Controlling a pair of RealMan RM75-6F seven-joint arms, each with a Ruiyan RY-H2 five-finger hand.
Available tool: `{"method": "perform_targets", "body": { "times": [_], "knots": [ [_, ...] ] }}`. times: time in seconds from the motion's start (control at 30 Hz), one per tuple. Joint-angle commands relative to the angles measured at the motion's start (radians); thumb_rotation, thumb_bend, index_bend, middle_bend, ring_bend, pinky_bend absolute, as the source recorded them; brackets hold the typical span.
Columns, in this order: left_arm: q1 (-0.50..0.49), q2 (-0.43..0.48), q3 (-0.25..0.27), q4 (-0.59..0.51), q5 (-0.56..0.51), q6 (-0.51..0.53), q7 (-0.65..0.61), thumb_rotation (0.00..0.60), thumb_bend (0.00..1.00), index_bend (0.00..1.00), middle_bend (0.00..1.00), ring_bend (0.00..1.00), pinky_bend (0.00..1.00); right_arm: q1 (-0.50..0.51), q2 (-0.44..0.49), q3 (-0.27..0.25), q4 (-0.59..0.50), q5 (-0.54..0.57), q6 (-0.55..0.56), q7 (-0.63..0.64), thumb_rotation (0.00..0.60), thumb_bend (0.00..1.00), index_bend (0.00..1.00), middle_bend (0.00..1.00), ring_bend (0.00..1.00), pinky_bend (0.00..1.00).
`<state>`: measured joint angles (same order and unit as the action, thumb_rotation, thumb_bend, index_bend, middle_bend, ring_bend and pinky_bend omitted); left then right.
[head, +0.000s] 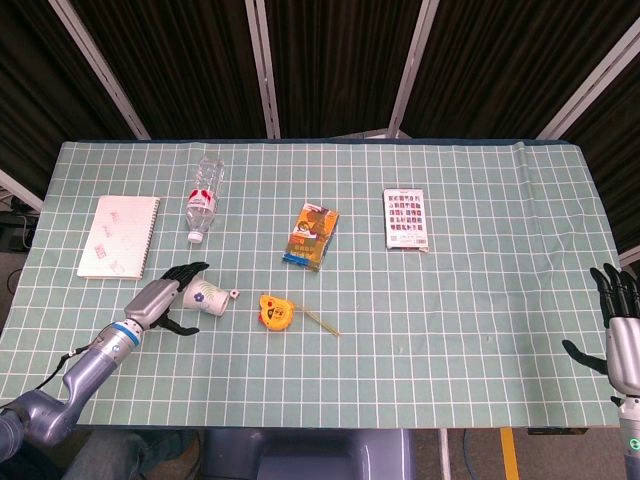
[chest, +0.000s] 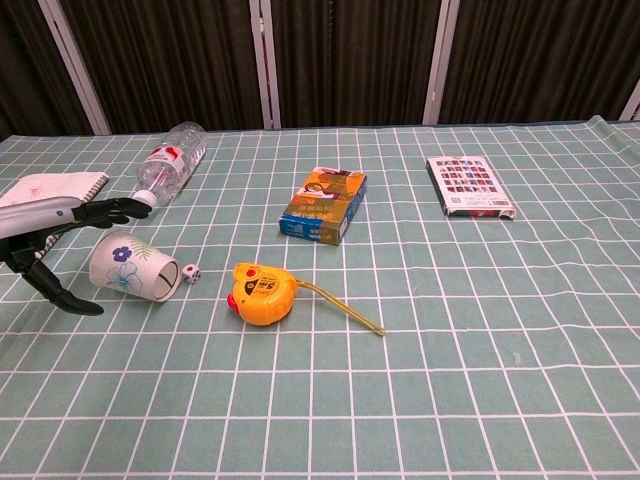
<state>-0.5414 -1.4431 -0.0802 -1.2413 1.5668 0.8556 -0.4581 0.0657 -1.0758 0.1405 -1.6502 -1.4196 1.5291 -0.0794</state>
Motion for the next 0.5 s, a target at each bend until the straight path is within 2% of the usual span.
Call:
{"method": "perform_targets", "body": {
  "times": [0.03, 0.17, 0.27, 0.33, 0.5],
  "knots": [
    [0.037, 0.032, -0.003, -0.134, 0.009, 0.124, 0.424, 0.600, 0.00, 0.00, 0.00, 0.00, 0.00, 0.000, 0.001, 0.000, 0.000, -0.001, -0.001, 0.002, 0.600, 0.00, 0.00, 0.00, 0.00, 0.00],
    [0.053, -0.015, -0.023, -0.230, -0.042, 0.169, 0.815, 0.600, 0.00, 0.00, 0.00, 0.00, 0.00, -0.001, 0.004, 0.001, 0.000, -0.001, 0.003, 0.011, 0.600, 0.00, 0.00, 0.00, 0.00, 0.00],
    [0.045, -0.073, -0.036, -0.240, -0.061, 0.195, 1.052, 0.600, 0.00, 0.00, 0.00, 0.00, 0.00, -0.002, 0.006, 0.001, 0.001, 0.000, 0.001, 0.015, 0.600, 0.00, 0.00, 0.00, 0.00, 0.00],
    [0.035, -0.137, -0.042, -0.238, -0.100, 0.202, 1.299, 0.600, 0.00, 0.01, 0.00, 0.00, 0.00, -0.002, 0.008, 0.002, 0.004, 0.004, -0.001, 0.020, 0.600, 0.00, 0.00, 0.00, 0.00, 0.00],
    [0.057, -0.191, -0.027, -0.312, -0.244, 0.236, 1.656, 0.600, 0.00, 0.06, 0.00, 0.00, 0.00, -0.003, 0.014, 0.005, 0.009, 0.015, -0.006, 0.038, 0.600, 0.00, 0.00, 0.00, 0.00, 0.00]
  ]
}}
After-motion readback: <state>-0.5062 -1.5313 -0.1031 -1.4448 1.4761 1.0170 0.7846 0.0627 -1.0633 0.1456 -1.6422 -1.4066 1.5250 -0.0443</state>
